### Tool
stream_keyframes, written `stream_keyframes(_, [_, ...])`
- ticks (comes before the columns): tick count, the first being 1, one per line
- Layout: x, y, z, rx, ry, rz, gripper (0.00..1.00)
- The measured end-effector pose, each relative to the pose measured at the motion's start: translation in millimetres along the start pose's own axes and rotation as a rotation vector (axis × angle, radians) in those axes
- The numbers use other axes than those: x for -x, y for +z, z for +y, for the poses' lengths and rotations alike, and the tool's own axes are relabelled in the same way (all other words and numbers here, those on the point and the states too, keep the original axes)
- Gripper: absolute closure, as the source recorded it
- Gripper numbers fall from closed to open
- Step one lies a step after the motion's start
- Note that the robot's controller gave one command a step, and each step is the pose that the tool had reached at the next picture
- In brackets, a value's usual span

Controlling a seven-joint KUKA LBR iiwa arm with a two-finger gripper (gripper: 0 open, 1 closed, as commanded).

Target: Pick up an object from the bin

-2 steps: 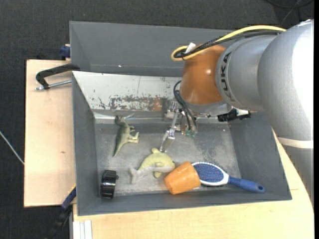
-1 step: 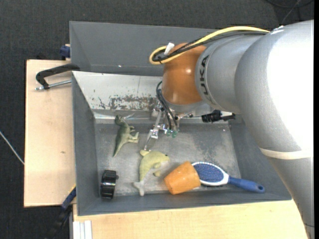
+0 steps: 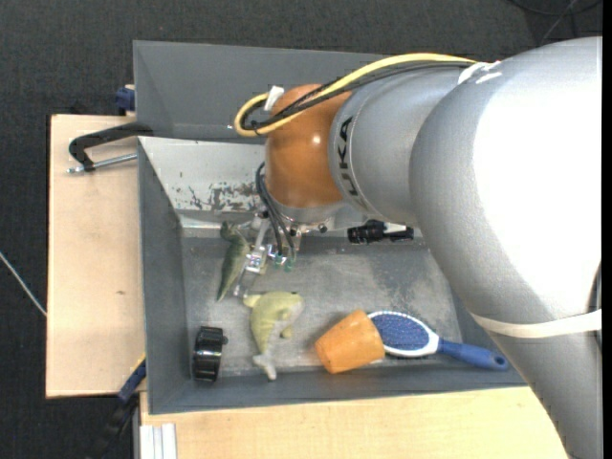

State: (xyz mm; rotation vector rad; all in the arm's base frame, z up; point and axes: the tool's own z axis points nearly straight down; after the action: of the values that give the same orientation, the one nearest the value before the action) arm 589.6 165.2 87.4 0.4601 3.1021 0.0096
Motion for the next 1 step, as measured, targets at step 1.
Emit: stream_keyframes(1, [1.9,0.2,-3.7,-0.004,0.004,0.0,1.0])
